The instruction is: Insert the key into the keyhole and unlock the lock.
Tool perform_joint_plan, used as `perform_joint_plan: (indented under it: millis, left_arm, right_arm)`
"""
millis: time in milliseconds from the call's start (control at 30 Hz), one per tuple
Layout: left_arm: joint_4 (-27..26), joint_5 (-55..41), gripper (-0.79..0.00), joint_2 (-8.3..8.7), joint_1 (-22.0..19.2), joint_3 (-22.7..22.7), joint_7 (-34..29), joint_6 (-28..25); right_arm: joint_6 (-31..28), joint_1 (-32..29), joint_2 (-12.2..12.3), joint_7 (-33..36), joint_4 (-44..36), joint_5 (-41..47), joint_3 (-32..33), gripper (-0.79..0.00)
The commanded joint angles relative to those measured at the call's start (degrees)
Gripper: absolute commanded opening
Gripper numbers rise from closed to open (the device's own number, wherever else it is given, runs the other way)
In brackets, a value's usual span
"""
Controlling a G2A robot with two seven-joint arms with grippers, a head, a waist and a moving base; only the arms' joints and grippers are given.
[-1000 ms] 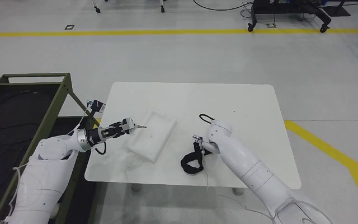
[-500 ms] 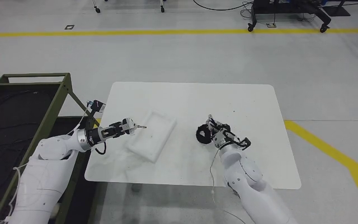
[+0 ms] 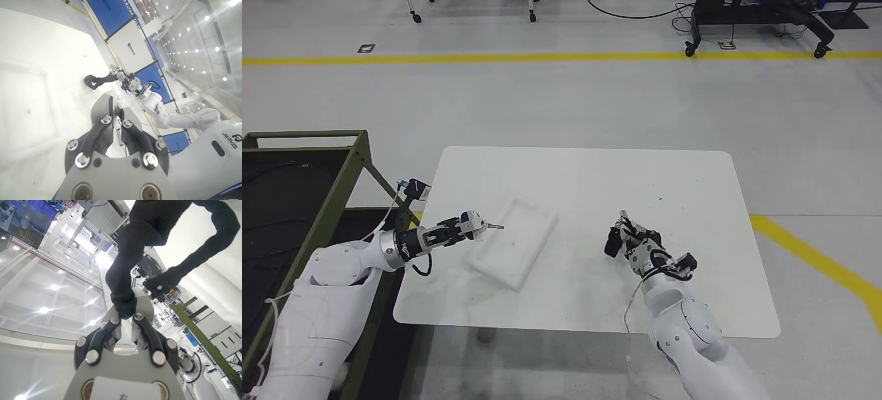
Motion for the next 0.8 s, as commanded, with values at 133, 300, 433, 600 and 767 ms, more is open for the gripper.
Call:
perform_joint_plan:
  millis: [133, 300, 433, 600, 767]
  left_arm:
    - [0.0, 0.0, -0.785, 0.0, 0.0, 0.0, 0.0, 0.0]
    - [0.0, 0.0, -0.785, 0.0, 0.0, 0.0, 0.0, 0.0]
    - [0.0, 0.0, -0.785, 0.0, 0.0, 0.0, 0.0, 0.0]
    - [0.0, 0.0, -0.785, 0.0, 0.0, 0.0, 0.0, 0.0]
    - [0.0, 0.0, -0.785, 0.0, 0.0, 0.0, 0.0, 0.0]
  right_arm:
    - [-7.8, -3.1, 0.4, 13.9, -2.4, -15.4, 1.0, -0.785]
    - [-23.1, -6.1, 0.8, 27.1, -3.8, -30.2, 1.8, -0.785]
    - [-32.6, -8.7, 0.9, 33.5, -4.5, -38.1, 3.0, -0.785]
    - [-33.6, -10.3, 0.9, 36.3, -3.6, -44.4, 3.1, -0.785]
    - [-35.9, -10.0, 0.5, 36.3, -0.8, -51.9, 2.5, -0.785]
